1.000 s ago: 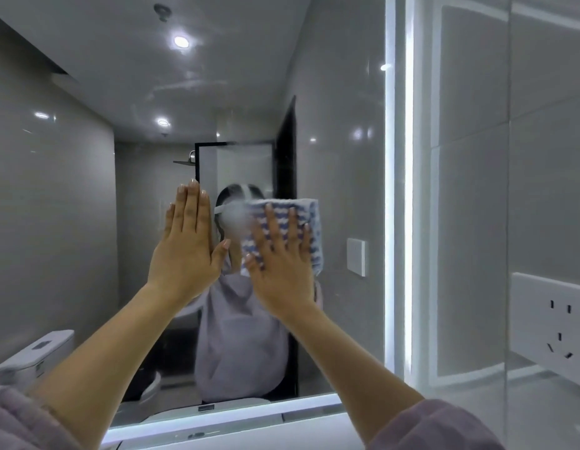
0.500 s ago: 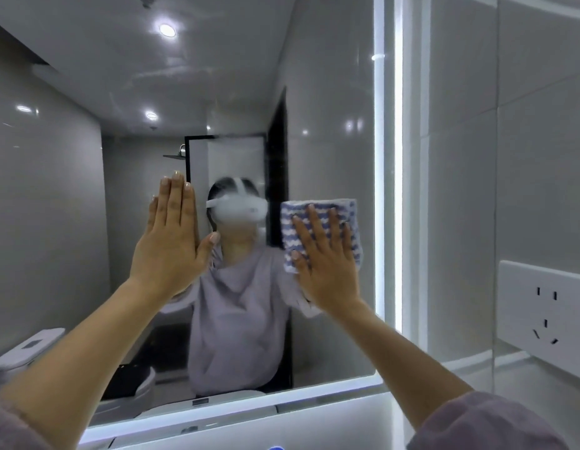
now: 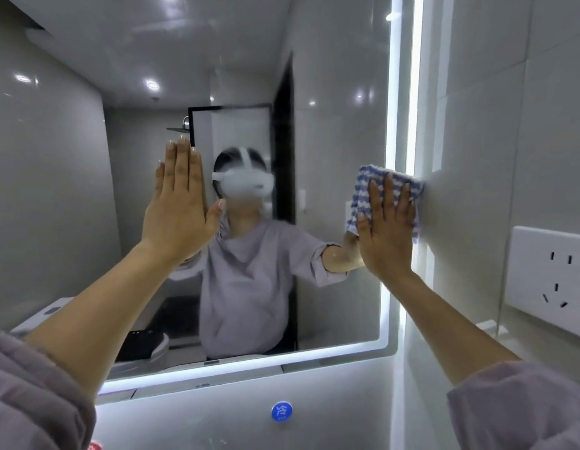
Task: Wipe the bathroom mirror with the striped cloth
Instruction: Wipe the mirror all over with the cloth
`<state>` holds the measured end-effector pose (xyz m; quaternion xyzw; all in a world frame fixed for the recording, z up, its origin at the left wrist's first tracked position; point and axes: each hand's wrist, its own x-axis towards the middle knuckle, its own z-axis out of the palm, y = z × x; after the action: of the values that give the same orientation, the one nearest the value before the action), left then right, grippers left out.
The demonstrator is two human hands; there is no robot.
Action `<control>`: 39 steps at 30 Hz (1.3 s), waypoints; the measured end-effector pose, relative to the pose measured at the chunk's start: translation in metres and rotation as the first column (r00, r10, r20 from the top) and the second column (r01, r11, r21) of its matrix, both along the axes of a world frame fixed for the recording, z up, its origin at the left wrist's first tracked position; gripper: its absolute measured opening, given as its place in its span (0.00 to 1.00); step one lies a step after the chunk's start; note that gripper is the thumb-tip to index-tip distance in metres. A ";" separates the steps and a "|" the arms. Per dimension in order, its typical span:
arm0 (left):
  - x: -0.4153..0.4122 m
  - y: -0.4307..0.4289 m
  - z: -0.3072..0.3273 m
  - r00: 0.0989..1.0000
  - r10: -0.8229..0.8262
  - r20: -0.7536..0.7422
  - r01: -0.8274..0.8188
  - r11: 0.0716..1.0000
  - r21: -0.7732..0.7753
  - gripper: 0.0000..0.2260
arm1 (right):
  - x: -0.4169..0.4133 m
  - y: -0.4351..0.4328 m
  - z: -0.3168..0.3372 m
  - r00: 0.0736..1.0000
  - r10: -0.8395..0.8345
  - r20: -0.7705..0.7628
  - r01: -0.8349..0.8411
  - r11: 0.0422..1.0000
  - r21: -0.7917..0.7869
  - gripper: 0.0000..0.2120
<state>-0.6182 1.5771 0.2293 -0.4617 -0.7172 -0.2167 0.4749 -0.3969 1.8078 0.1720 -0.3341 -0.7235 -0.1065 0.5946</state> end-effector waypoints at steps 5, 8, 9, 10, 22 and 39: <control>0.000 0.001 -0.001 1.000 -0.011 -0.002 0.011 1.000 0.012 0.37 | -0.030 -0.018 -0.020 0.999 -0.028 0.030 0.026 0.998 0.061 0.29; -0.001 0.001 -0.001 1.000 0.000 -0.011 0.000 1.000 0.015 0.37 | -0.051 -0.036 -0.034 0.997 -0.012 0.073 0.008 0.998 0.065 0.29; -0.001 0.001 -0.001 1.000 0.003 -0.011 -0.002 1.000 0.018 0.37 | -0.059 -0.045 -0.038 0.996 0.005 0.090 -0.010 0.998 0.063 0.30; -0.001 0.001 -0.001 1.000 0.003 -0.009 -0.003 1.000 0.021 0.36 | -0.067 -0.054 -0.043 0.993 0.028 0.113 -0.035 0.997 0.064 0.30; -0.002 0.001 -0.001 1.000 0.010 -0.012 -0.009 1.000 0.023 0.37 | -0.129 -0.130 -0.103 0.903 0.171 0.394 -0.257 0.950 0.176 0.27; -0.002 0.001 0.000 1.000 -0.001 -0.007 0.001 1.000 0.029 0.37 | -0.001 -0.001 -0.098 0.958 -0.059 0.280 -0.007 0.973 0.229 0.30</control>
<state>-0.6204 1.5783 0.2295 -0.4560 -0.7120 -0.2256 0.4839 -0.3976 1.8072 0.0736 -0.2546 -0.7800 -0.2436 0.5171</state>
